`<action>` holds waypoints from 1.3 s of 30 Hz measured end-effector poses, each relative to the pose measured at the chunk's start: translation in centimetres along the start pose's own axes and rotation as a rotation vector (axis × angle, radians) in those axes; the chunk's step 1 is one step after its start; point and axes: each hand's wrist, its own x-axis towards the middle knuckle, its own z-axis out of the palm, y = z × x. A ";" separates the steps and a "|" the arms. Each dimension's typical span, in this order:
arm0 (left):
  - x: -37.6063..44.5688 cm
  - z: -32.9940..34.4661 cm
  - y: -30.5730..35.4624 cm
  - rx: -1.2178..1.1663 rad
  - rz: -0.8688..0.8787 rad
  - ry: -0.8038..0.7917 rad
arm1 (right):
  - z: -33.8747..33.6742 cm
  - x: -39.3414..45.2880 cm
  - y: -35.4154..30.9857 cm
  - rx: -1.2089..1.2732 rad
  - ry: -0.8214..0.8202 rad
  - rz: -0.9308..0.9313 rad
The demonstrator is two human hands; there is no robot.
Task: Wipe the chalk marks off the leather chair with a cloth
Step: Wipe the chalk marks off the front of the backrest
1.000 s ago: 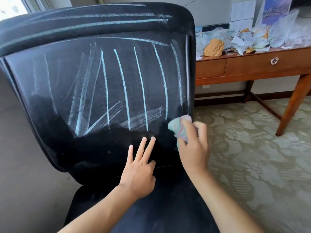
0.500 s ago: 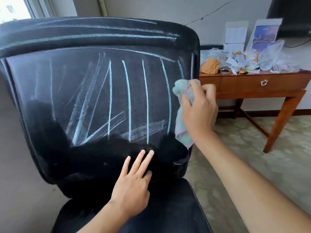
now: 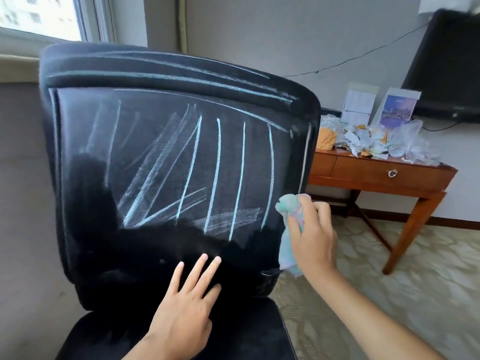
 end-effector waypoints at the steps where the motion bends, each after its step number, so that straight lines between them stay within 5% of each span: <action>1: -0.3 -0.1 -0.4 -0.007 -0.011 0.005 | -0.3 0.9 -0.3 -0.015 -0.011 -0.015; 12: -5.2 -1.9 -8.3 0.087 -0.071 0.132 | -1.6 17.9 -7.2 -0.089 0.077 -0.014; 26: -8.4 -1.3 -11.2 0.045 -0.132 0.268 | -1.2 4.2 -5.7 -0.238 -0.086 0.035; 33: -8.9 -1.4 -11.7 0.006 -0.097 0.267 | -1.4 0.9 -5.2 -0.521 -0.318 -0.185; 39: -9.0 -1.4 -12.0 -0.023 -0.079 0.249 | -3.3 6.5 -7.2 -0.663 -0.177 -0.282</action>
